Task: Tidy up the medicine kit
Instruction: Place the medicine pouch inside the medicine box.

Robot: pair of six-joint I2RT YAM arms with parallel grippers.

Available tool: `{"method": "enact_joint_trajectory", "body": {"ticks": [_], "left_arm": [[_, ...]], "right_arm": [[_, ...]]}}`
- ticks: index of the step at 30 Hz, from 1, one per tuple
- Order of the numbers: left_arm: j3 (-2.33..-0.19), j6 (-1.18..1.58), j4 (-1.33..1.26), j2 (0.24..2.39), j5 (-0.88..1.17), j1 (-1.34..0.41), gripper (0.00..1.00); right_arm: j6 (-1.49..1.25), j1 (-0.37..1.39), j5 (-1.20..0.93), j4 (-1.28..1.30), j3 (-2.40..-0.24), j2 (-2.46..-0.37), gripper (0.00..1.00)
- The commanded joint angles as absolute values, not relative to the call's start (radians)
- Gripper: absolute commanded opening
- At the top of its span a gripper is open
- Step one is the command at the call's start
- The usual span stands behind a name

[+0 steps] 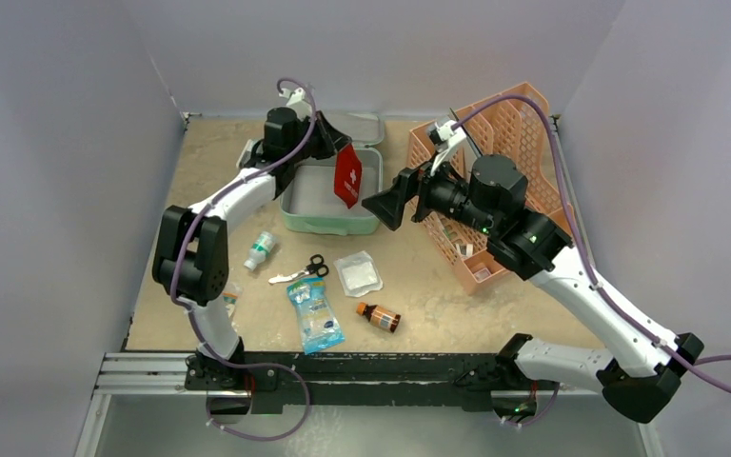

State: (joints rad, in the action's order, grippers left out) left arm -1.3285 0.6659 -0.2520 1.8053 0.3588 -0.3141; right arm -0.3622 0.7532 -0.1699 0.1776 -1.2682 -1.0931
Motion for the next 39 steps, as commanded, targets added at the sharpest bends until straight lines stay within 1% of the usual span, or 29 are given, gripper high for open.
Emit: {"method": "enact_joint_trajectory", "body": {"ticks": [1,6,8,12,20,28,32,33,34,36,37,38,39], "left_arm": [[-1.391,0.595,-0.153,1.836,0.317,-0.275,0.06],[-1.369,0.542,-0.135,1.849,0.287,-0.251,0.18],[-1.388,0.514,-0.099,1.853,0.291,-0.242,0.24],[-1.435,0.453,-0.022,1.86,0.305,-0.228,0.31],[-1.469,0.354,0.089,1.876,0.291,-0.221,0.31],[-1.49,0.308,0.165,1.876,0.29,-0.207,0.35],[-1.495,0.302,0.192,1.884,0.313,-0.204,0.36],[-1.496,0.304,0.2,1.887,0.321,-0.204,0.34],[-1.495,0.304,0.205,1.889,0.327,-0.204,0.29],[-1.487,0.306,0.207,1.891,0.328,-0.205,0.11],[-1.48,0.311,0.2,1.893,0.325,-0.204,0.04],[-1.471,0.317,0.188,1.894,0.322,-0.204,0.0],[-1.464,0.325,0.176,1.897,0.319,-0.204,0.0]], "right_arm": [[-0.347,0.753,-0.157,0.16,-1.297,-1.071,0.99],[-0.34,0.752,-0.145,0.148,-1.271,-1.039,0.99],[-0.34,0.752,-0.149,0.153,-1.273,-1.035,0.99],[-0.339,0.752,-0.152,0.169,-1.281,-1.031,0.99],[-0.341,0.752,-0.146,0.148,-1.253,-1.008,0.99],[-0.34,0.752,-0.141,0.16,-1.245,-0.992,0.99],[-0.339,0.752,-0.138,0.16,-1.24,-0.989,0.98],[-0.338,0.752,-0.138,0.16,-1.236,-0.988,0.98],[-0.336,0.752,-0.139,0.161,-1.235,-0.988,0.98],[-0.329,0.752,-0.142,0.17,-1.237,-0.988,0.98],[-0.325,0.752,-0.144,0.176,-1.239,-0.987,0.98],[-0.321,0.752,-0.146,0.179,-1.239,-0.985,0.98],[-0.319,0.752,-0.146,0.18,-1.237,-0.982,0.98]]}}
